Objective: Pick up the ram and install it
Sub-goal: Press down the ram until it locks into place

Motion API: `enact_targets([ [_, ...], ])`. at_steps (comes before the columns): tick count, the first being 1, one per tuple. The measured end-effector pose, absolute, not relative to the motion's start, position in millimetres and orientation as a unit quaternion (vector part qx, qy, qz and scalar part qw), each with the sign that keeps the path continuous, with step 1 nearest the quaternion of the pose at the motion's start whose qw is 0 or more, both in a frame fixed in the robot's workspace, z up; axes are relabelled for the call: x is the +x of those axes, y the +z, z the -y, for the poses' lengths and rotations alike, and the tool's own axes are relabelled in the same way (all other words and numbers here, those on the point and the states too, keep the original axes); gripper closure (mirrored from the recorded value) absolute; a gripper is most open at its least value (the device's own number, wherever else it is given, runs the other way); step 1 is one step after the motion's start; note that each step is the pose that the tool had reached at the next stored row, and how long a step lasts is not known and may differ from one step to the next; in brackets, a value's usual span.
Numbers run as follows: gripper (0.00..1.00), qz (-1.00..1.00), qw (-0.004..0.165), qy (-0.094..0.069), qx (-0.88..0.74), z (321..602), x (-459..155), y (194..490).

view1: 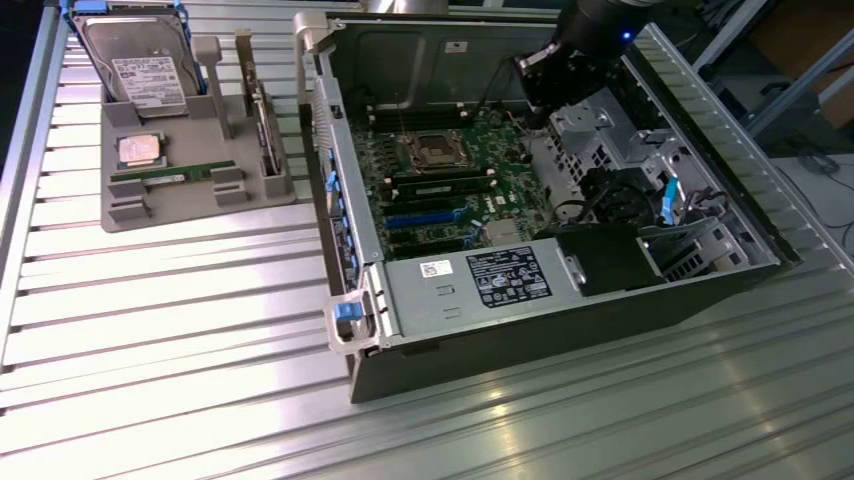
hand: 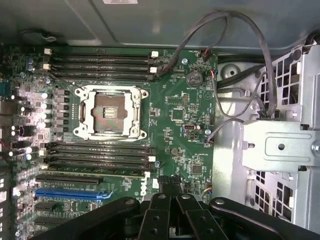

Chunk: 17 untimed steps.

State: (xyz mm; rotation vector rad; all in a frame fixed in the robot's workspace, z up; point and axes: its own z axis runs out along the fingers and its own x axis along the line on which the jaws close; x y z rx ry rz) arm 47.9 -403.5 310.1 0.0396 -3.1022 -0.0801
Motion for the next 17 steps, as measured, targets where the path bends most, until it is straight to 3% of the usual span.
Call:
enact_targets([
  [17, 0.90, 0.999, 0.018, -0.027, -0.043, 403.5, 47.9, 310.1],
])
